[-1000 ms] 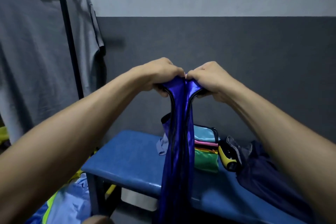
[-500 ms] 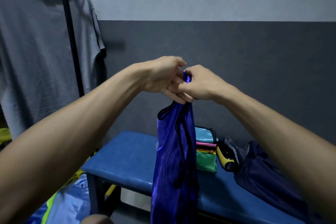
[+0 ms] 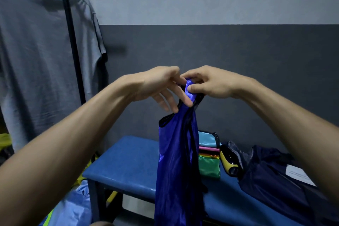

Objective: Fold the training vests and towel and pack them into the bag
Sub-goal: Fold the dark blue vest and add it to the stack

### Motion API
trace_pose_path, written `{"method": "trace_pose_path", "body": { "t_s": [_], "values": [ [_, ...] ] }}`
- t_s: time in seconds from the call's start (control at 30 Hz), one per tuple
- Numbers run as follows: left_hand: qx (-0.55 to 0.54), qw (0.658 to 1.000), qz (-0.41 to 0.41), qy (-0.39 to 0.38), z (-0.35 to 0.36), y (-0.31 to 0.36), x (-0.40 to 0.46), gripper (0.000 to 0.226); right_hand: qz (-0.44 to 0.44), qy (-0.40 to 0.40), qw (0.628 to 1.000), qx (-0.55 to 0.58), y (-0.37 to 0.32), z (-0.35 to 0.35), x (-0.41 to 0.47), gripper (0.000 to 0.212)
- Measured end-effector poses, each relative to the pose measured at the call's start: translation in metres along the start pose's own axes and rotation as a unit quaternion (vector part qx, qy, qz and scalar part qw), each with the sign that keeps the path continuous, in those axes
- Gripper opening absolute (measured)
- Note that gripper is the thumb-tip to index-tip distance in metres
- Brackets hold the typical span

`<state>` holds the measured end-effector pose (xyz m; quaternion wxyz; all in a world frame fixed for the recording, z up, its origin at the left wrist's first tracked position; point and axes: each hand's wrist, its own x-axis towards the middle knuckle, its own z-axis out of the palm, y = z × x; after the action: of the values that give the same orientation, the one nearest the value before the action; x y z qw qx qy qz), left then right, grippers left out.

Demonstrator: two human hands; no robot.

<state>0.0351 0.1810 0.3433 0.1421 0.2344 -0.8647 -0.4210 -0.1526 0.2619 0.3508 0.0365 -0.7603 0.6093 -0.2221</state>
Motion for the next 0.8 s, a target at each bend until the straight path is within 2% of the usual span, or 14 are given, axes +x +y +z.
{"method": "trace_pose_path", "body": {
  "t_s": [0.07,0.13,0.17,0.2,0.3,0.37,0.43,0.57,0.63,0.7,0.8],
  "values": [
    [0.022,0.997,0.028,0.069,0.0,-0.012,0.002,0.036,0.004,0.007,1.0,-0.029,0.002,-0.005,0.0,0.043],
    [0.07,0.981,0.063,0.171,0.002,-0.03,0.007,0.014,0.009,0.01,0.999,-0.032,0.004,-0.01,-0.003,0.046],
    [0.083,0.972,0.075,0.208,0.004,-0.04,0.009,0.021,0.008,0.01,1.0,-0.028,0.006,-0.011,-0.005,0.046],
    [0.083,0.969,0.084,0.216,0.007,-0.049,0.011,0.041,0.005,0.007,1.0,-0.024,0.007,-0.011,-0.007,0.047],
    [0.029,0.98,0.112,0.161,0.022,-0.058,0.012,0.096,-0.005,-0.015,1.0,-0.016,0.005,-0.01,-0.013,0.05],
    [0.019,0.978,0.131,0.164,0.031,-0.06,0.021,0.1,-0.013,-0.029,0.999,-0.005,0.005,-0.01,-0.014,0.051],
    [-0.008,0.971,0.146,0.189,0.036,-0.057,0.028,0.078,-0.02,-0.034,0.999,0.003,0.006,-0.011,-0.015,0.049],
    [-0.035,0.961,0.175,0.21,0.037,-0.053,0.036,0.013,-0.014,-0.031,0.999,-0.006,0.015,-0.019,-0.02,0.044],
    [-0.039,0.96,0.185,0.207,0.032,-0.048,0.036,0.003,-0.003,-0.022,0.999,-0.048,0.022,-0.025,-0.025,0.04],
    [-0.017,0.959,0.197,0.204,0.03,-0.039,0.035,0.003,0.012,-0.006,0.998,-0.064,0.026,-0.029,-0.031,0.034],
    [0.012,0.955,0.221,0.199,0.029,-0.024,0.035,0.005,0.026,0.023,0.999,-0.013,0.031,-0.029,-0.037,0.019]
  ]
}}
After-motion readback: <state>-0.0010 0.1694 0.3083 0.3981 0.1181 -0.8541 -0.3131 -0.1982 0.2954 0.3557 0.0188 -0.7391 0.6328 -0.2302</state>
